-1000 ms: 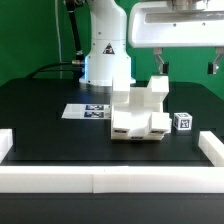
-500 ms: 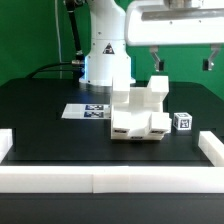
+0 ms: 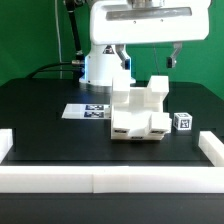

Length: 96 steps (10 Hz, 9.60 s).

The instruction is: Assemble chair

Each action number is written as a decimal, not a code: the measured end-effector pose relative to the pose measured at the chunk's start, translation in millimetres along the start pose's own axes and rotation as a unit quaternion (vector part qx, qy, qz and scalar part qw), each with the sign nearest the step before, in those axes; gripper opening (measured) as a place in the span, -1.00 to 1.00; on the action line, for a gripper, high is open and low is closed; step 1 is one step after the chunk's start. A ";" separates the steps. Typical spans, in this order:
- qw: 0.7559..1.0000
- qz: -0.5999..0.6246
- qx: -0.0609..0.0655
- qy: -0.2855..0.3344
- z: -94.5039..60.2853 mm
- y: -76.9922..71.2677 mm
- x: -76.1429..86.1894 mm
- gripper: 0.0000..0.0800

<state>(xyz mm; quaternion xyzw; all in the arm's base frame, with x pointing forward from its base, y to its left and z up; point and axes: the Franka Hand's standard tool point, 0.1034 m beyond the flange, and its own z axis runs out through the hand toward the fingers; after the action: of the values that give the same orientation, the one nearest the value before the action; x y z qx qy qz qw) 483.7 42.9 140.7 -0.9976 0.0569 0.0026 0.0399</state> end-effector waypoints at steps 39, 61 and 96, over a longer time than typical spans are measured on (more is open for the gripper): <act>0.997 0.081 0.002 -0.012 -4.0 -10.9 -11.8 0.62; 0.983 0.178 -0.039 -0.031 67.4 -66.2 -40.0 0.62; 0.998 0.056 -0.042 0.005 108.1 -93.0 -82.0 0.62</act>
Offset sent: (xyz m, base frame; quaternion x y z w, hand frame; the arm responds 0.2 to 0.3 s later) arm 0.0000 0.0000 0.0000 0.0000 0.0000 0.0000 1.0000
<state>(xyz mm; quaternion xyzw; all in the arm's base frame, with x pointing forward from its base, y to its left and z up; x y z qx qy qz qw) 412.8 152.9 41.1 -0.9936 0.1127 0.0019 -0.0024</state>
